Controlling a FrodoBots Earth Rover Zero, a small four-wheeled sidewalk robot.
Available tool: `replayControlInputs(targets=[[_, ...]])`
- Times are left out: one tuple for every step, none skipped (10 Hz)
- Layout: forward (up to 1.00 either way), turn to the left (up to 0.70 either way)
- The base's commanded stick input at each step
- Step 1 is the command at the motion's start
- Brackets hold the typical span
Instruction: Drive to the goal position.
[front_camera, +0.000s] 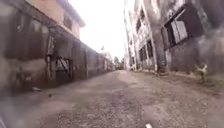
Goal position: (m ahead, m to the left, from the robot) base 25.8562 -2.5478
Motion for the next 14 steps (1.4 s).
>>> replayControlInputs(targets=[[1.00, 0.00], [1.00, 0.00], [1.00, 0.00], [1.00, 0.00], [1.00, 0.00], [1.00, 0.00], [1.00, 0.00], [1.00, -0.16], [1.00, -0.34], [1.00, -0.40], [1.00, -0.40], [1.00, -0.26], [1.00, -0.07], [1.00, 0.00]])
